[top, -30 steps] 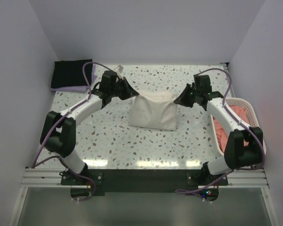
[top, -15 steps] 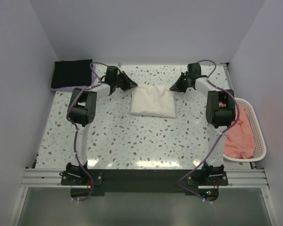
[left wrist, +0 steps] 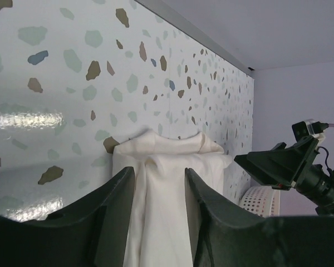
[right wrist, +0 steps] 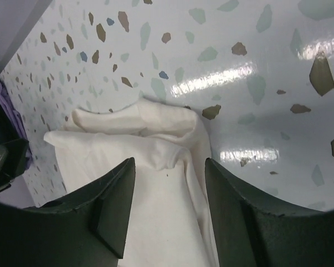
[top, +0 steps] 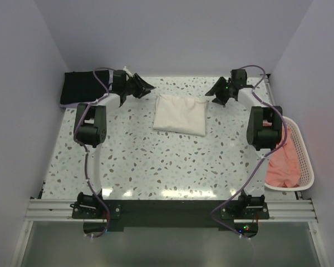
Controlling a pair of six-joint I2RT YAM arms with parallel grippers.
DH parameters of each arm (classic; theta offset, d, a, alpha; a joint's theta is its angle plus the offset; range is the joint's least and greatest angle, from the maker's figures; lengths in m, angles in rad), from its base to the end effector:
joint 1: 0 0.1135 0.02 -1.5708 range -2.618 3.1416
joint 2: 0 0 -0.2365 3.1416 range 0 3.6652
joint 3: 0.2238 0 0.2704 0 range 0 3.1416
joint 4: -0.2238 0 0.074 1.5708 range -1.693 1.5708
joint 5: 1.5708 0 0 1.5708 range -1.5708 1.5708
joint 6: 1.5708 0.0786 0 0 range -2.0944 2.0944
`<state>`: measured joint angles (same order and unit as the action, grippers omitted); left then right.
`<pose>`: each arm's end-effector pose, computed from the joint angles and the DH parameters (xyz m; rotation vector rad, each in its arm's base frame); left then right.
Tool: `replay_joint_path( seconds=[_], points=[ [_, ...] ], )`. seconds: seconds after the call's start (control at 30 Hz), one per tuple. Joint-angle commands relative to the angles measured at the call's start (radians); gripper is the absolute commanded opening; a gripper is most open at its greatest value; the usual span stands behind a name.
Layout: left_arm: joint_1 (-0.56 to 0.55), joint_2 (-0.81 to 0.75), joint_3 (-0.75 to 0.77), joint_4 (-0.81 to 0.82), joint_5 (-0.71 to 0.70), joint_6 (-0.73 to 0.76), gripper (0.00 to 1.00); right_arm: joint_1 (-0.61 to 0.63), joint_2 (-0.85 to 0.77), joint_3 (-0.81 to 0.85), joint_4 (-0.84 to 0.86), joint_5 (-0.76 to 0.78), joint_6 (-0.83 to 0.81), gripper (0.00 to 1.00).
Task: Fold and stack the t-shirts
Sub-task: Fold the tshirt
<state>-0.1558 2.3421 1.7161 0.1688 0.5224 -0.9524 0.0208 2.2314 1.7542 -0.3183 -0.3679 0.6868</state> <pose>0.5483 -0.1258 0.1145 -0.5057 2.1273 -1.1968 0.5293 0.0393 0.1272 0.6194 2.3551 0.7673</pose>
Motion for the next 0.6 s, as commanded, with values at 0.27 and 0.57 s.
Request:
replay_joint_path(
  seconds=[0.27, 0.57],
  points=[
    [-0.183, -0.294, -0.266, 0.043, -0.097, 0.003, 0.0, 0.192, -0.299, -0.337, 0.209, -0.019, 0.028, 0.44],
    [-0.226, -0.221, -0.293, 0.081, -0.079, 0.015, 0.0, 0.255, -0.205, -0.352, 0.24, -0.017, 0.02, 0.4]
  ],
)
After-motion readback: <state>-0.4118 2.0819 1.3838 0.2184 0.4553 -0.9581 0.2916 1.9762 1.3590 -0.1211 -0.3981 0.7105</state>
